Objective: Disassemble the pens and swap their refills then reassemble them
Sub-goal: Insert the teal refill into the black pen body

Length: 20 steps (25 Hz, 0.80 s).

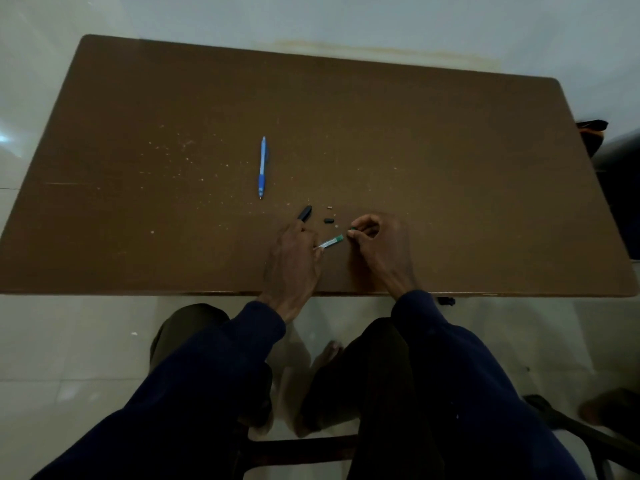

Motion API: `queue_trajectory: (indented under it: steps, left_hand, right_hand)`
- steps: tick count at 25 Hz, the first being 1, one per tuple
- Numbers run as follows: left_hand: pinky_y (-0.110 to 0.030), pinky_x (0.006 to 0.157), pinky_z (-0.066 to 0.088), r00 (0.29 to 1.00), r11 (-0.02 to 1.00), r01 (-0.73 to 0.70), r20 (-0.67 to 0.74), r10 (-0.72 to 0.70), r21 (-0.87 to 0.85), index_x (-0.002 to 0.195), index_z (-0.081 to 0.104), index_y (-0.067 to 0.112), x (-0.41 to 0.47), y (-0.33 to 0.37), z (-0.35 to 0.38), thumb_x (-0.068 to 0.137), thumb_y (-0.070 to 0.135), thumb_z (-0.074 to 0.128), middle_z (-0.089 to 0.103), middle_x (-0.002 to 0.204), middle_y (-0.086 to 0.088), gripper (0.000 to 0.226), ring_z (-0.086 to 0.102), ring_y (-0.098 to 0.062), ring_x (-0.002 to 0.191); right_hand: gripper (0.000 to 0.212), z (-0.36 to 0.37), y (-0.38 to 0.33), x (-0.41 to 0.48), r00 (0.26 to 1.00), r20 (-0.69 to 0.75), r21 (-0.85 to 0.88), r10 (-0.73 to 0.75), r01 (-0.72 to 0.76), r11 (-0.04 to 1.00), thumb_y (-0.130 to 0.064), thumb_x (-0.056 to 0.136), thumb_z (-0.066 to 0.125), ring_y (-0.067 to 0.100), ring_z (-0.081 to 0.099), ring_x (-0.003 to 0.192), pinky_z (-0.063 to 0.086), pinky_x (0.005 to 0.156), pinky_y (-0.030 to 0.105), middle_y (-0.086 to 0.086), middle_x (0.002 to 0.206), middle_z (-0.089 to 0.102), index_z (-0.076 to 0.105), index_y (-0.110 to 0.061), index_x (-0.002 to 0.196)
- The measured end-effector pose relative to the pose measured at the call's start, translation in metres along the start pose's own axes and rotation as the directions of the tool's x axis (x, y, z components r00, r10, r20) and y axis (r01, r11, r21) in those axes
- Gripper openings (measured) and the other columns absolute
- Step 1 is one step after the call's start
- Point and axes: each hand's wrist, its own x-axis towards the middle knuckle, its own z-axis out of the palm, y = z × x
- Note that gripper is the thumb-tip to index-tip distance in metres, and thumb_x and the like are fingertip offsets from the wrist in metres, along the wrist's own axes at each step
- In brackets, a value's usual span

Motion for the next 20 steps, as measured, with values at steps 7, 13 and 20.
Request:
queue_trajectory:
  steps: [7,13,20]
  left_hand:
    - [-0.023,0.08,0.05,0.998,0.976,0.025,0.056,-0.013,-0.219,0.103,0.069,0.014,-0.005,-0.005,-0.002,0.093,0.016,0.069,0.065,0.109,-0.005,0.01,0.058,-0.015,0.101]
    - [-0.001,0.073,0.042,0.998,0.931,0.069,0.037,-0.06,-0.357,0.105,0.075,0.012,-0.008,-0.007,-0.007,0.093,0.013,0.07,0.062,0.098,0.007,0.013,0.055,0.001,0.083]
    - [-0.003,0.074,0.047,0.996,0.914,0.087,0.06,-0.069,-0.396,0.11,0.074,0.011,-0.006,-0.004,-0.019,0.097,0.015,0.066,0.073,0.109,-0.004,0.017,0.06,0.001,0.086]
  right_hand:
    - [0.008,-0.006,-0.002,-0.012,0.979,0.067,0.375,0.19,-0.202,0.905,-0.011,0.087,0.08,0.011,0.075,0.071,0.058,0.066,0.021,0.001,0.08,0.078,0.076,-0.018,0.09]
    - [0.015,-0.008,-0.005,-0.022,0.961,0.171,0.617,0.218,-0.277,0.736,-0.004,0.087,0.078,0.022,0.077,0.093,0.063,0.081,0.03,0.009,0.099,0.079,0.077,-0.009,0.101]
    - [0.014,-0.005,-0.007,-0.019,0.963,0.199,0.623,0.18,-0.266,0.735,-0.009,0.086,0.08,0.026,0.076,0.101,0.062,0.082,0.032,0.011,0.103,0.078,0.078,-0.01,0.1]
